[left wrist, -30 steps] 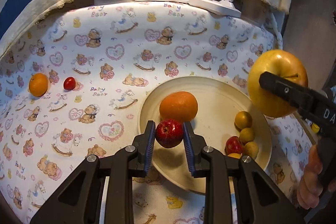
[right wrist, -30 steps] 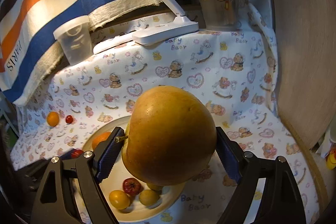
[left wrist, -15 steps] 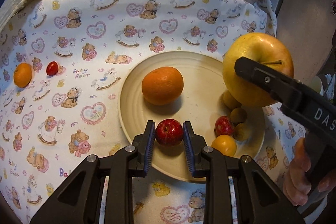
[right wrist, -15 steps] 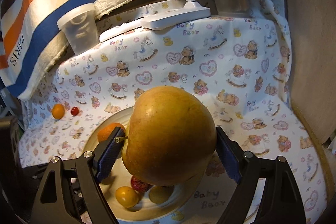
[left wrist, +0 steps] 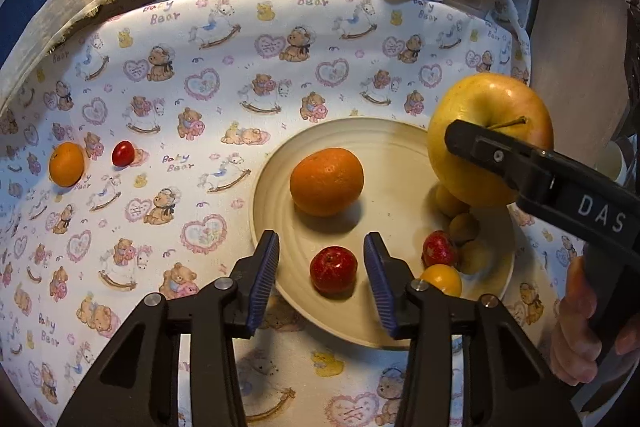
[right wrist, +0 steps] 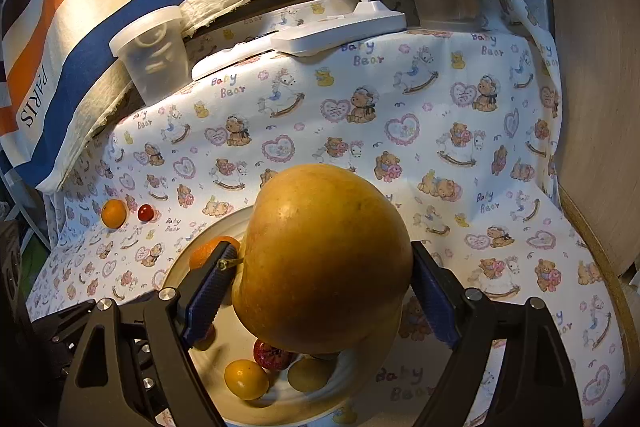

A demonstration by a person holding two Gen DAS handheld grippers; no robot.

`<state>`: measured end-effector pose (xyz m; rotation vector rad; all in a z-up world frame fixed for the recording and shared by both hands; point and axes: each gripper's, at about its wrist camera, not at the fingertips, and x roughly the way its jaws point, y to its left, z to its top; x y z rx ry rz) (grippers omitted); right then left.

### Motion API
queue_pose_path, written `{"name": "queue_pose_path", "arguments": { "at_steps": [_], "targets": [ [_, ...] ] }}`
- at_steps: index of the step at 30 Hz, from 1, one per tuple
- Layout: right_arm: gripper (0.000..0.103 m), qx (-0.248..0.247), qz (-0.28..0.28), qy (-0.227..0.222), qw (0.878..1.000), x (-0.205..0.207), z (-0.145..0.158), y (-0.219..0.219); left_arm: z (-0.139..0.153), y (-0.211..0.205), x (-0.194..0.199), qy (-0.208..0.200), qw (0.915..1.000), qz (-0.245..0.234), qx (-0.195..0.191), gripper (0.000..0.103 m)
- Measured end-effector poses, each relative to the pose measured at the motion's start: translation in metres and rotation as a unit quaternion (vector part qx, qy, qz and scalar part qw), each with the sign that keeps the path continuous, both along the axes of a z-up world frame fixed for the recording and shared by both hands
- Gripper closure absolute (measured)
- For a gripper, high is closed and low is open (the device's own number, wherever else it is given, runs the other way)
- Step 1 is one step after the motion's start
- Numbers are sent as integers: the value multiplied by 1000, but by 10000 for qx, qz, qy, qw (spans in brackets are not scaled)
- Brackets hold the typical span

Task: Organize fruits
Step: 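Lower the small red fruit onto the plate and open the left tool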

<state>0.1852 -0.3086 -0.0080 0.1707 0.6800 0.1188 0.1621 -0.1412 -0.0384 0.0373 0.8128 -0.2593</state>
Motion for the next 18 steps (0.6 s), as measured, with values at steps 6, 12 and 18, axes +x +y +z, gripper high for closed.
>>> {"name": "queue_pose_path", "arguments": {
  "at_steps": [6, 12, 18],
  "targets": [
    [16, 53, -50, -69, 9999, -1, 1, -2, 6, 9, -1, -179, 9996, 237, -15, 54],
    [16, -21, -51, -59, 10000, 1, -1, 0, 13, 20, -3, -224, 9988, 410, -126, 54],
    [16, 53, -113, -64, 9999, 2, -2, -4, 60, 34, -39, -1092, 9921, 611, -119, 38]
  ]
}}
